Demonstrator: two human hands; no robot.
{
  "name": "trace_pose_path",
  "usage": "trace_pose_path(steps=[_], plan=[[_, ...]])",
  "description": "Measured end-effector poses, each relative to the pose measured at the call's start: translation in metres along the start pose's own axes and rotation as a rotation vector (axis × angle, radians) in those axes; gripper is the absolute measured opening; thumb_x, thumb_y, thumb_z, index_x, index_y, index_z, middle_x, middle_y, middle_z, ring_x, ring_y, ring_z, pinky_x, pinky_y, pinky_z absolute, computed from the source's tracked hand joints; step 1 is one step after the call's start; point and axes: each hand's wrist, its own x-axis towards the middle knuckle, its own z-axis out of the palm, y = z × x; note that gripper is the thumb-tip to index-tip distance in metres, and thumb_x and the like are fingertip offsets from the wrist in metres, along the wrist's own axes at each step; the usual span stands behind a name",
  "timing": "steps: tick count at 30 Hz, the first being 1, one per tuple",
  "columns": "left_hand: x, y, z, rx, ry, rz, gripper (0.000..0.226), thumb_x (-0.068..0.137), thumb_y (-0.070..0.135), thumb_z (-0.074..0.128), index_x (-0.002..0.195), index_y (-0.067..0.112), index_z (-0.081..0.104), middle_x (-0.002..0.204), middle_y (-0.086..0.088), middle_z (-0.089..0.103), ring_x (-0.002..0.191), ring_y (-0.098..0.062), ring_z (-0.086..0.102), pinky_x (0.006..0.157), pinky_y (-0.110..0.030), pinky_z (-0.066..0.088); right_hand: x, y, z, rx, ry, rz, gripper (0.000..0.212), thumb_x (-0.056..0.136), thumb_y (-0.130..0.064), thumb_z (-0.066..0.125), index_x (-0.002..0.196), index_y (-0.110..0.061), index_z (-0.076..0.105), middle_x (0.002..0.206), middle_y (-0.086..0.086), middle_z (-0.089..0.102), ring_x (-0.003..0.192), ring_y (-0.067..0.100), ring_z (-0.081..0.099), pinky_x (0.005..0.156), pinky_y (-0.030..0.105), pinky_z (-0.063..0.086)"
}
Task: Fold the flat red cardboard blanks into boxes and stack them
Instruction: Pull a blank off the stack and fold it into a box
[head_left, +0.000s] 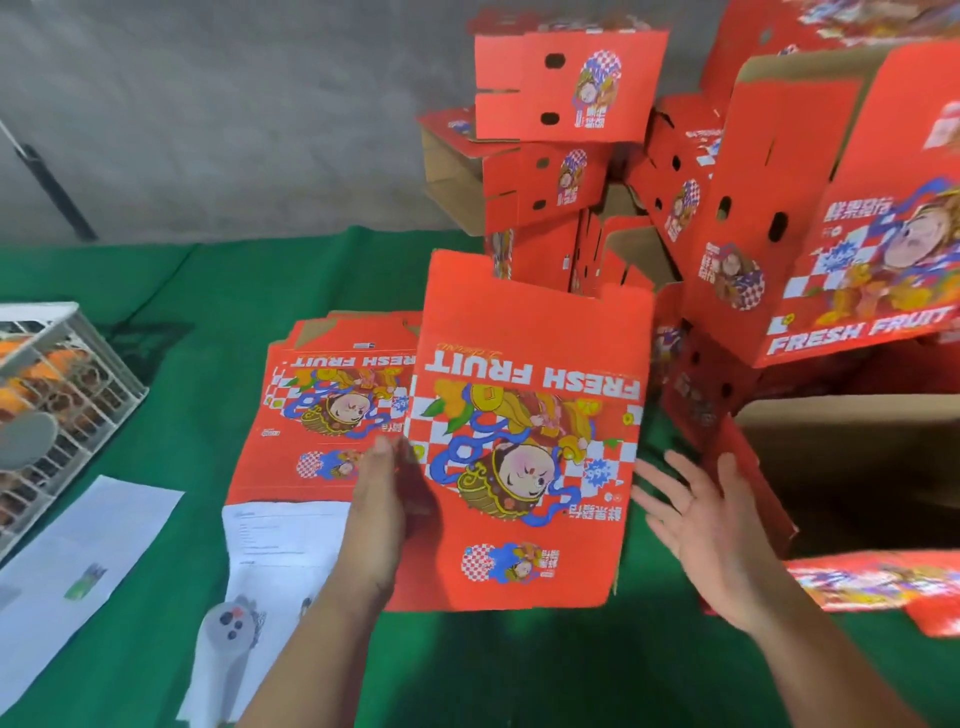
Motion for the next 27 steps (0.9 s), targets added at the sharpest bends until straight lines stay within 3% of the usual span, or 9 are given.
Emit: trace_pose_path(steps=[5, 8, 10, 15, 18, 20, 22, 25, 27], plan=[[-0.014, -0.017, 0.003, 0.035, 0.132, -0.021, 0.118, 0.063, 0.107, 0.034, 0.148, 0.025, 0.046, 0.159, -0.01, 0.045, 0.146, -0.035, 0.044, 0.117, -0.062, 0.037, -0.01, -0.005, 0.024, -0.355, -0.042, -0.039, 0.086, 0.082, -0.08, 0.059, 0.155, -0.049, 0.025, 0.145, -0.013, 0.058, 0.119, 0.007, 0.066, 0.102, 0.028, 0.039], [-0.017, -0.023, -0.004, -0.149, 0.109, -0.051, 0.086, 0.076, 0.092, 0.051, 0.122, 0.022, 0.069, 0.13, -0.008, 0.071, 0.123, -0.03, 0.066, 0.095, -0.049, 0.057, -0.024, -0.003, 0.03, -0.545, -0.051, -0.106, 0.085, 0.06, -0.097, 0.059, 0.135, -0.08, 0.023, 0.128, -0.049, 0.049, 0.118, -0.013, 0.059, 0.101, 0.021, 0.04], [-0.018, -0.025, -0.008, -0.287, 0.014, -0.122, 0.063, 0.089, 0.075, 0.053, 0.117, 0.024, 0.076, 0.117, -0.01, 0.077, 0.106, -0.031, 0.075, 0.073, -0.038, 0.063, -0.034, 0.001, 0.031, -0.537, -0.082, -0.12, 0.08, 0.062, -0.096, 0.06, 0.132, -0.085, 0.022, 0.13, -0.044, 0.052, 0.118, -0.011, 0.059, 0.095, 0.018, 0.047], [-0.037, -0.041, -0.008, -0.19, -0.04, -0.223, 0.056, 0.101, 0.056, 0.036, 0.109, 0.025, 0.081, 0.111, -0.014, 0.079, 0.097, -0.031, 0.078, 0.065, -0.037, 0.063, -0.039, 0.004, 0.035, -0.499, 0.059, -0.234, 0.103, 0.059, -0.099, 0.056, 0.148, -0.049, 0.042, 0.152, -0.011, 0.044, 0.141, 0.006, 0.043, 0.117, 0.043, 0.038], [-0.052, -0.05, -0.013, 0.061, -0.007, -0.161, 0.07, 0.088, 0.08, 0.024, 0.109, 0.034, 0.072, 0.091, 0.001, 0.081, 0.079, -0.012, 0.078, 0.055, -0.026, 0.06, -0.041, 0.005, 0.04, -0.407, 0.013, -0.24, 0.094, 0.059, -0.09, 0.072, 0.136, -0.045, 0.042, 0.134, -0.017, 0.062, 0.129, 0.012, 0.06, 0.1, 0.04, 0.051], [-0.047, -0.05, -0.026, 0.221, -0.073, -0.004, 0.054, 0.092, 0.08, 0.031, 0.128, 0.048, 0.055, 0.108, 0.013, 0.077, 0.095, -0.005, 0.075, 0.071, -0.023, 0.062, -0.043, 0.005, 0.04, -0.468, 0.03, -0.252, 0.091, 0.06, -0.086, 0.075, 0.135, -0.053, 0.035, 0.13, -0.022, 0.062, 0.12, 0.01, 0.065, 0.095, 0.044, 0.055], [-0.035, -0.044, -0.04, 0.307, -0.184, 0.117, 0.04, 0.11, 0.042, 0.042, 0.147, 0.055, 0.037, 0.135, 0.013, 0.064, 0.117, -0.01, 0.068, 0.09, -0.031, 0.061, -0.045, 0.006, 0.038, -0.537, 0.033, -0.282, 0.096, 0.065, -0.081, 0.077, 0.143, -0.062, 0.024, 0.134, -0.026, 0.059, 0.116, 0.002, 0.065, 0.096, 0.044, 0.054], [-0.022, -0.025, -0.049, 0.467, -0.21, 0.308, 0.087, 0.103, -0.01, 0.041, 0.16, 0.051, 0.018, 0.142, 0.015, 0.048, 0.119, -0.007, 0.061, 0.084, -0.02, 0.059, -0.047, 0.008, 0.039, -0.637, 0.031, -0.327, 0.102, 0.079, -0.057, 0.081, 0.152, -0.064, 0.01, 0.141, -0.027, 0.052, 0.124, -0.002, 0.06, 0.099, 0.043, 0.054], [-0.02, -0.015, -0.042, 0.512, -0.176, 0.398, 0.11, 0.088, -0.027, 0.036, 0.161, 0.052, 0.014, 0.129, 0.016, 0.04, 0.124, -0.017, 0.056, 0.082, -0.035, 0.063, -0.046, 0.01, 0.039, -0.755, 0.068, -0.374, 0.104, 0.086, -0.044, 0.079, 0.154, -0.064, 0.003, 0.146, -0.023, 0.042, 0.132, 0.002, 0.052, 0.103, 0.045, 0.054]])
